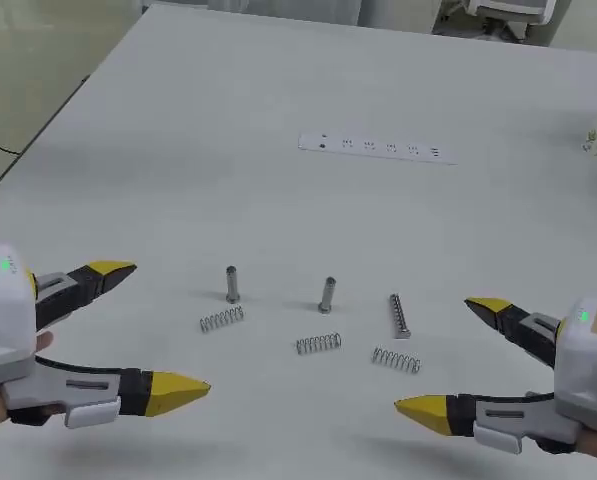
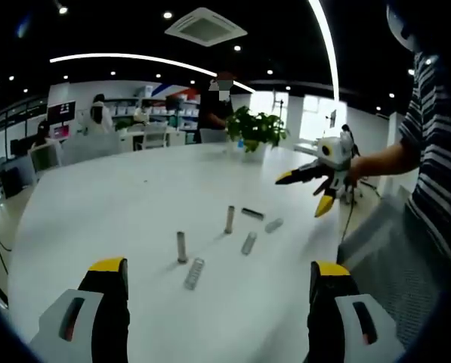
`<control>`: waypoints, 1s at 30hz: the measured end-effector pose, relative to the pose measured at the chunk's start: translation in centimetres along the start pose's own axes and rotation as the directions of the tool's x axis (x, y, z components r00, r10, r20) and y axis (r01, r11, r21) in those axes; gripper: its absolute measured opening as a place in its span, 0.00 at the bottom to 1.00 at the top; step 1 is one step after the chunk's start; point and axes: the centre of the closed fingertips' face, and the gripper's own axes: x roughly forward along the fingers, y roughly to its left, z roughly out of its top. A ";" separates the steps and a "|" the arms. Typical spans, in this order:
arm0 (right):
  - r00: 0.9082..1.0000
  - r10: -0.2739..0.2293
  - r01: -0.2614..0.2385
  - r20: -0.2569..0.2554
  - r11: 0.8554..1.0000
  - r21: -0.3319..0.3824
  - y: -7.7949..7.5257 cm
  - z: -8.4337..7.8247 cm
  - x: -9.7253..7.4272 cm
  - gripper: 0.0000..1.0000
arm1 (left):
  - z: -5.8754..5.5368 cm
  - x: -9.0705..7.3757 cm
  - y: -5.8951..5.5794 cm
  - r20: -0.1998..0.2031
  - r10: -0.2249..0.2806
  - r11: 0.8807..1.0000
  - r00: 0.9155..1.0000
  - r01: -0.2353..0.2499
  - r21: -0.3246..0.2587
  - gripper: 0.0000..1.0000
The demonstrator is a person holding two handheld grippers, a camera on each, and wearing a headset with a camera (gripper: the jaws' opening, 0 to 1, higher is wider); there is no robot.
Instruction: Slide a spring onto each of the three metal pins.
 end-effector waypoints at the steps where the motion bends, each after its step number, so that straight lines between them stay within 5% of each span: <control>1: 1.000 0.000 0.000 0.000 1.000 0.001 0.0 0.0 0.0 0.93 | 0.0 0.0 0.0 0.000 0.000 1.000 1.000 0.000 0.001 0.97; 30: 1.000 0.011 -0.012 -0.013 1.000 -0.003 -1.2 1.6 1.3 0.81 | -0.6 0.0 -0.1 -0.008 -0.002 1.000 1.000 0.001 -0.014 0.97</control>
